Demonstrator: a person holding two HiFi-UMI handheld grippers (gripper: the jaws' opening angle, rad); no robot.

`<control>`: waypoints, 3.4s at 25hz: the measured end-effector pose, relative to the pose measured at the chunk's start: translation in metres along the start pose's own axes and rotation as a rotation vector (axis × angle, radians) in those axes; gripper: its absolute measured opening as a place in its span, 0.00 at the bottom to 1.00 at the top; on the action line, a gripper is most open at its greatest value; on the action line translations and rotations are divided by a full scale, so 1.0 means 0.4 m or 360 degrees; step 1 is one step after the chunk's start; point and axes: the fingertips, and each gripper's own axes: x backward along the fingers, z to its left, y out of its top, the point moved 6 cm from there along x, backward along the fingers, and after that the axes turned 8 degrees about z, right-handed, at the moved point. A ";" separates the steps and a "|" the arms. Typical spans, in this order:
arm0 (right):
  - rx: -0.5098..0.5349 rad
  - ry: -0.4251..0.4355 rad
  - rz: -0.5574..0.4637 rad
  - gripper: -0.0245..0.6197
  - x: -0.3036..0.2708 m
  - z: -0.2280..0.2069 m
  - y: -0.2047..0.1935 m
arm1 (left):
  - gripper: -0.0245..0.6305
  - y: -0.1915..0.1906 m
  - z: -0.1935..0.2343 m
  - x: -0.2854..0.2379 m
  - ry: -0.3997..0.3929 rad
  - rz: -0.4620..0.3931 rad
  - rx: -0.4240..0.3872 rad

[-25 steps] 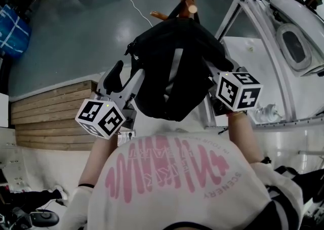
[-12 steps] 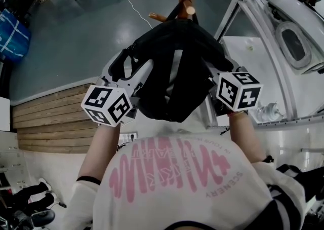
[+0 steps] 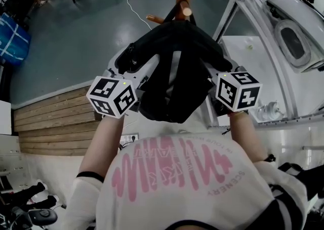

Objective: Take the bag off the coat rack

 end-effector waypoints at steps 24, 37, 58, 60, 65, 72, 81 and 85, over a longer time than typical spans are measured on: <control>0.0057 0.0153 0.0001 0.32 -0.006 -0.005 -0.001 | 0.40 -0.025 -0.009 -0.029 0.0100 0.0096 -0.0300; 0.0137 0.0222 0.0018 0.25 -0.013 -0.035 0.010 | 0.26 -0.035 -0.049 -0.023 0.0172 0.0119 -0.0172; 0.0128 0.0324 -0.0019 0.17 0.027 -0.031 0.022 | 0.24 -0.029 -0.121 0.001 0.0312 0.0050 -0.0012; 0.0119 0.0313 -0.0028 0.17 0.035 -0.022 0.024 | 0.24 -0.025 -0.125 0.008 0.0320 0.0046 -0.0011; 0.0103 0.0287 -0.0052 0.16 0.050 0.002 0.032 | 0.24 -0.011 -0.125 0.027 0.0305 0.0032 -0.0006; 0.0067 0.0223 -0.0089 0.16 0.071 0.015 0.040 | 0.24 0.008 -0.132 0.033 0.0251 0.0011 -0.0012; 0.0057 0.0185 -0.0129 0.17 0.097 0.030 0.051 | 0.24 0.030 -0.140 0.048 0.0215 -0.0019 -0.0027; 0.0069 0.0178 -0.0146 0.17 0.103 0.032 0.062 | 0.24 0.039 -0.141 0.050 0.0211 -0.0036 -0.0028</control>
